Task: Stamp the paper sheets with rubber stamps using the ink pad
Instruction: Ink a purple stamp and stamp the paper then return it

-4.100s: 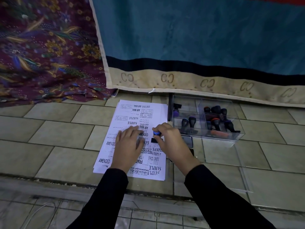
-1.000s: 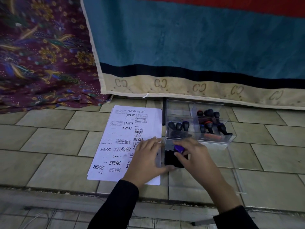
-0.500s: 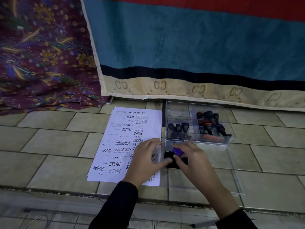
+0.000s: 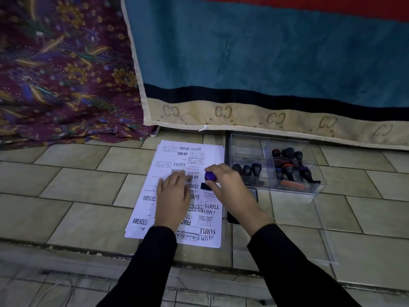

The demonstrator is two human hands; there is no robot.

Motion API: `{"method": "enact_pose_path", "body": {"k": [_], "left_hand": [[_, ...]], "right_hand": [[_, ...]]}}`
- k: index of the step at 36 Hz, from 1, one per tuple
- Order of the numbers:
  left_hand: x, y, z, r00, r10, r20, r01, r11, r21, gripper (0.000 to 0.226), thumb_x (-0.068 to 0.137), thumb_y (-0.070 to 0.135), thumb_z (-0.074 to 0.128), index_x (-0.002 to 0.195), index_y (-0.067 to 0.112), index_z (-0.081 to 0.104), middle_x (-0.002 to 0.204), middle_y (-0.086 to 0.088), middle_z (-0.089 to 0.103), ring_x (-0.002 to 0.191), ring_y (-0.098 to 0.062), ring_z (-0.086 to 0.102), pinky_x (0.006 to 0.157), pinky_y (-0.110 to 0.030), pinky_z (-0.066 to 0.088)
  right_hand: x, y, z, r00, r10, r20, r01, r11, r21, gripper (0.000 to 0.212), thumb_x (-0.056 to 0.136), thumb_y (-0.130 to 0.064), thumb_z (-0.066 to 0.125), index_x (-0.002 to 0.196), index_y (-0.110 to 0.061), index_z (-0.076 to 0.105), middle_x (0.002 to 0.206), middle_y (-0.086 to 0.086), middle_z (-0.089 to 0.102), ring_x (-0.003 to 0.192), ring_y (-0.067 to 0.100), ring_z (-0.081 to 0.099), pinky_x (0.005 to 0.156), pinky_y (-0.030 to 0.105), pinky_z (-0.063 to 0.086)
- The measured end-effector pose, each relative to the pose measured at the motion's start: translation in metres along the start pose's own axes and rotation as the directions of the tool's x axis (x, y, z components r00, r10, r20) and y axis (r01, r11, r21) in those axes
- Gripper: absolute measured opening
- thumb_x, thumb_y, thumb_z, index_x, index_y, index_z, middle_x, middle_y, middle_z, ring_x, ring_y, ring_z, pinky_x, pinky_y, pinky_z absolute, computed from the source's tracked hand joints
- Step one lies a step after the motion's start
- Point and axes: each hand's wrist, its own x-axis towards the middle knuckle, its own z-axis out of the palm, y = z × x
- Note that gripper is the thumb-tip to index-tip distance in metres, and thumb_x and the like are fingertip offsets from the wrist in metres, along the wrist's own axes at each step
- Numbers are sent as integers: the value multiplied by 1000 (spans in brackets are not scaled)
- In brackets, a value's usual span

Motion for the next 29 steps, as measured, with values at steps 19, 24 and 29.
{"method": "enact_pose_path", "body": {"k": [19,24,29], "left_hand": [[-2,2,-2,1000,-16,-27,14,998,-68,29,92,17,49,119,22,56,137,5,49,130,-15,37,116,-43,13],[0,-3,-2,998,-59,-25,53,978,-202,26,89,18,51,110,31,60,133,13,50,125,-10,40,115,-37,11],[5,-1,-9,992,-121,-38,99,923,-371,22,90,18,55,105,32,61,122,12,60,117,-13,50,112,-45,23]], "right_hand": [[-8,6,0,995,-3,-99,10,998,70,26,86,-11,64,112,-9,61,103,8,61,86,20,62,80,31,53],[-19,20,-39,929,230,-289,-131,936,326,25,81,-10,70,105,-15,65,95,5,66,75,3,66,74,16,54],[-48,35,-64,931,254,-262,-171,939,300,25,79,-10,72,101,-21,65,92,-2,65,75,-1,65,70,8,51]]}}
